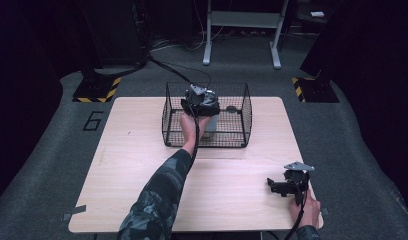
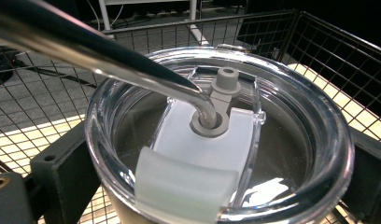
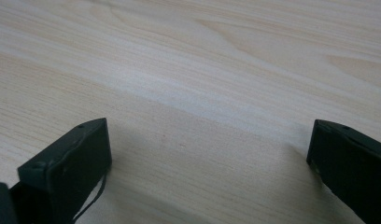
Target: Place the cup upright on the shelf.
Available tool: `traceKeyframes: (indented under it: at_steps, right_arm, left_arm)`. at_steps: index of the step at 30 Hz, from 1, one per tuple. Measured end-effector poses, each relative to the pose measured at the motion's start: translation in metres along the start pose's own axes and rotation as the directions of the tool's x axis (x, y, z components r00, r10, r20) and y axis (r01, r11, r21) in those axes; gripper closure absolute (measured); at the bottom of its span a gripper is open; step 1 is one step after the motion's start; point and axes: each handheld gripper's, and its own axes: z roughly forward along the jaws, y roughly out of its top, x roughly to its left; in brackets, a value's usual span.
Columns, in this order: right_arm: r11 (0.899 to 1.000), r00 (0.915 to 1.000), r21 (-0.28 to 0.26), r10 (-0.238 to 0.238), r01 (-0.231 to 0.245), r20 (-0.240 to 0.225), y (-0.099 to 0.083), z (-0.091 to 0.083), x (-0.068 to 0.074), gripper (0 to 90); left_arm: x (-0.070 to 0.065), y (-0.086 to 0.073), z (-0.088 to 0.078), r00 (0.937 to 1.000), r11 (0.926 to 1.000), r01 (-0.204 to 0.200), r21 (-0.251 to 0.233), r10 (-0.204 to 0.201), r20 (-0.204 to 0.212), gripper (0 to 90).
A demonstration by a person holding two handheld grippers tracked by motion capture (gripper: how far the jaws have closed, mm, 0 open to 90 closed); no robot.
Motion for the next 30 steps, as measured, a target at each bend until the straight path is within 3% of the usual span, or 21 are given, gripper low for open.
traceKeyframes:
  at_steps: [12, 30]
  right_arm:
    - [1.000, 1.0000, 0.000, 0.000, 0.000, 0.001, 0.000, 0.000, 0.000, 0.0]
    - [1.000, 1.0000, 0.000, 0.000, 0.000, 0.000, 0.000, 0.000, 0.000, 0.0]
  left_arm:
    - [-0.003, -0.004, 0.005, 0.9999, 1.0000, -0.008, 0.002, 0.008, -0.011, 3.9]
    - [-0.007, -0.018, -0.006, 0.9971, 0.9970, -0.077, -0.008, 0.077, -0.003, 3.7]
